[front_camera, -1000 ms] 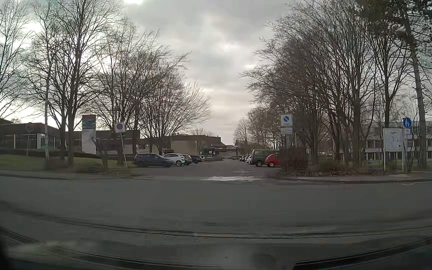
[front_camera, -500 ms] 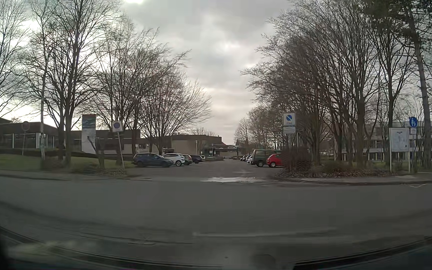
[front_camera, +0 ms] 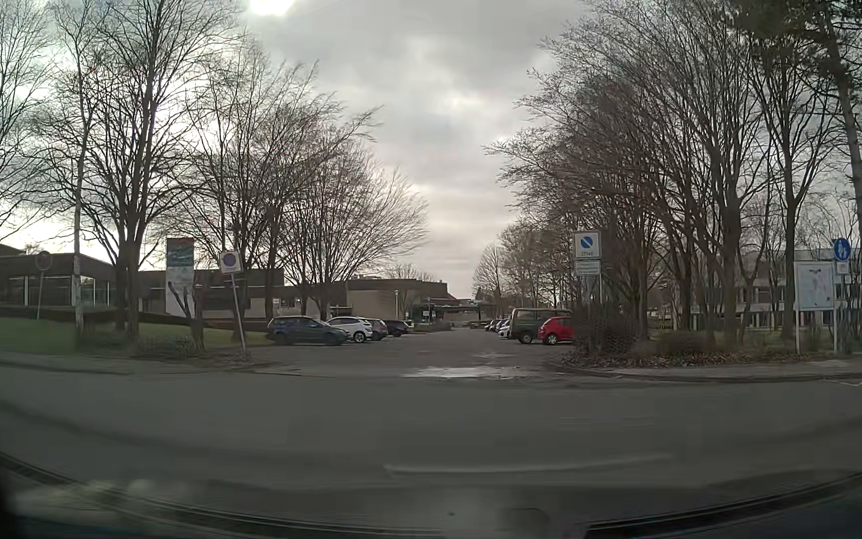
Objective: Follow the waypoints while adhering to traffic rules and regulations
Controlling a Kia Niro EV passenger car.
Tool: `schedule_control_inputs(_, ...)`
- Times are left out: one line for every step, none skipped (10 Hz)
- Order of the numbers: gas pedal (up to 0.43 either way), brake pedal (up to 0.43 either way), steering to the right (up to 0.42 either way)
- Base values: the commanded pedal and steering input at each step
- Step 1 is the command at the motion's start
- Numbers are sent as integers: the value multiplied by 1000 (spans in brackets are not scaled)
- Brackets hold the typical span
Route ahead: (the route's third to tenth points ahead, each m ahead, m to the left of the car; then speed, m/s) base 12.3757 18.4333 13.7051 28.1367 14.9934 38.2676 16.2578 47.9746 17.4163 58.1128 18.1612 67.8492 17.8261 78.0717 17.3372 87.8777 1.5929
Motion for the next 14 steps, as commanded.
schedule_control_inputs(268, 0, -147)
schedule_control_inputs(280, 0, -180)
schedule_control_inputs(280, 0, -215)
schedule_control_inputs(280, 0, -258)
schedule_control_inputs(280, 0, -292)
schedule_control_inputs(319, 0, -341)
schedule_control_inputs(339, 0, -385)
schedule_control_inputs(350, 0, -429)
schedule_control_inputs(350, 0, -444)
schedule_control_inputs(370, 0, -458)
schedule_control_inputs(390, 0, -485)
schedule_control_inputs(390, 0, -513)
schedule_control_inputs(390, 0, -534)
schedule_control_inputs(390, 0, -554)
